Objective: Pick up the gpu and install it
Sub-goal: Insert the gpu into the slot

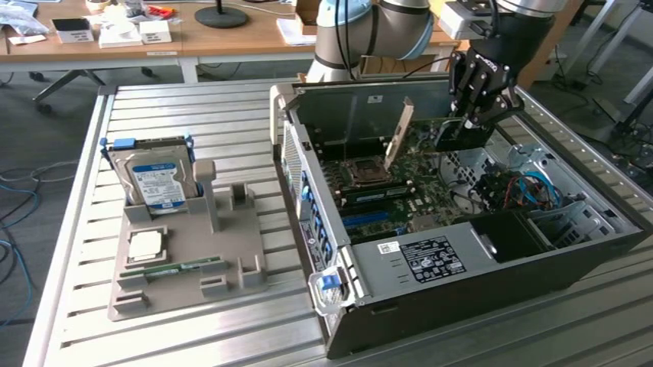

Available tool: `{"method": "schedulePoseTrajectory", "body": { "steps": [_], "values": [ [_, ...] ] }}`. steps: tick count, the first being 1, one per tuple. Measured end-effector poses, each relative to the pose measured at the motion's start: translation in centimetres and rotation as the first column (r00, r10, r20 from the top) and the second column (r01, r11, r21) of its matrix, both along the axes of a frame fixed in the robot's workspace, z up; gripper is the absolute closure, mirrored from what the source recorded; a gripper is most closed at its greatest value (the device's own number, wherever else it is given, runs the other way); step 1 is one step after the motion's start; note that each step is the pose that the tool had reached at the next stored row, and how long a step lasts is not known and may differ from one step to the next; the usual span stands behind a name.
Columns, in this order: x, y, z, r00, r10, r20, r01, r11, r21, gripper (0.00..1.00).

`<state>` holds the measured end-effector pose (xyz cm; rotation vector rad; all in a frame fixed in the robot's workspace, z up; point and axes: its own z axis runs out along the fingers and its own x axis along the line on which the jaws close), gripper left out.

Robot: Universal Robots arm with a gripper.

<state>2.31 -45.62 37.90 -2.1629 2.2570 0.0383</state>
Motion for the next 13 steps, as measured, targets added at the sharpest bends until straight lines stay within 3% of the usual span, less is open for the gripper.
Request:
{"method": "schedulePoseTrajectory", "body": {
  "steps": [7,11,13],
  "values": [
    [-0.9,0.0,-0.06,1.0,0.0,0.0007,0.0,1.0,0.0001,0.73],
    [-1.3,0.0,-0.49,0.9999,0.001,0.0127,-0.001,1.0,0.0001,0.73],
    [-1.7,0.0,-0.68,0.9999,0.001,0.0152,-0.001,1.0,0.0001,0.73]
  ]
}}
